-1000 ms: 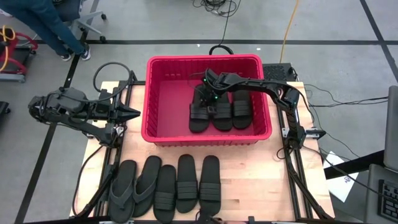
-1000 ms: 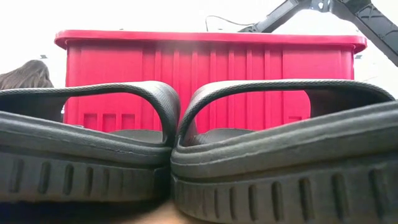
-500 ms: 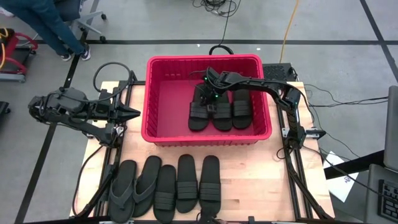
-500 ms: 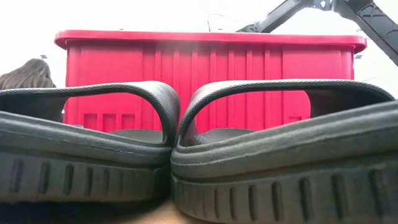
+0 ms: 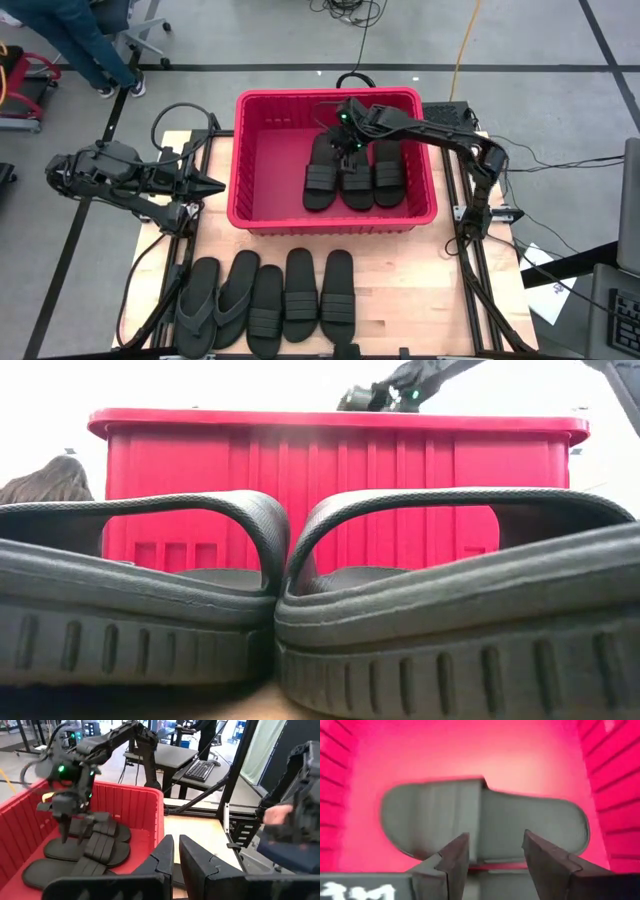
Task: Pick and place slides into bin
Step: Put the black slide into the red bin
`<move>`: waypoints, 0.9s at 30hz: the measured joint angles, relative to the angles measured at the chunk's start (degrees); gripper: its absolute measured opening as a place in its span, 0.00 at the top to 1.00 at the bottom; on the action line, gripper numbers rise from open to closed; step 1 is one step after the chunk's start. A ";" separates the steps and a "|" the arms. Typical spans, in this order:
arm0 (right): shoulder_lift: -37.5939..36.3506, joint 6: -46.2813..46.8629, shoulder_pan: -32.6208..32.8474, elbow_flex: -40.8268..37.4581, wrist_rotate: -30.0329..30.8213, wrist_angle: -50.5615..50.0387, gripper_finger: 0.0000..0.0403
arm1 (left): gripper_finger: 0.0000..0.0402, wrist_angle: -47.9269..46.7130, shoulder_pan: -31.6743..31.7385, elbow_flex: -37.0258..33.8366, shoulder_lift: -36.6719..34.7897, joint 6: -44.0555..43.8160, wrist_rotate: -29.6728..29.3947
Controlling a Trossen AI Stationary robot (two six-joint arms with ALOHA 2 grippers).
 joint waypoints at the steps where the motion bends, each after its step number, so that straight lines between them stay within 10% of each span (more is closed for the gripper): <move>1: -1.15 1.34 0.34 0.00 -1.38 -0.19 0.58 | 0.94 -0.01 0.00 0.00 0.00 0.22 0.00; 10: -11.65 17.06 8.30 0.00 -8.58 0.09 0.97 | 0.94 -1.13 -0.02 0.00 0.00 5.20 0.07; 16: -17.93 26.97 20.11 0.00 -9.03 4.11 0.99 | 0.94 -1.61 0.00 0.00 0.00 10.11 -1.30; 27: -29.44 39.15 42.89 -0.97 15.58 9.24 0.99 | 0.94 0.54 0.00 0.00 2.86 11.05 -6.08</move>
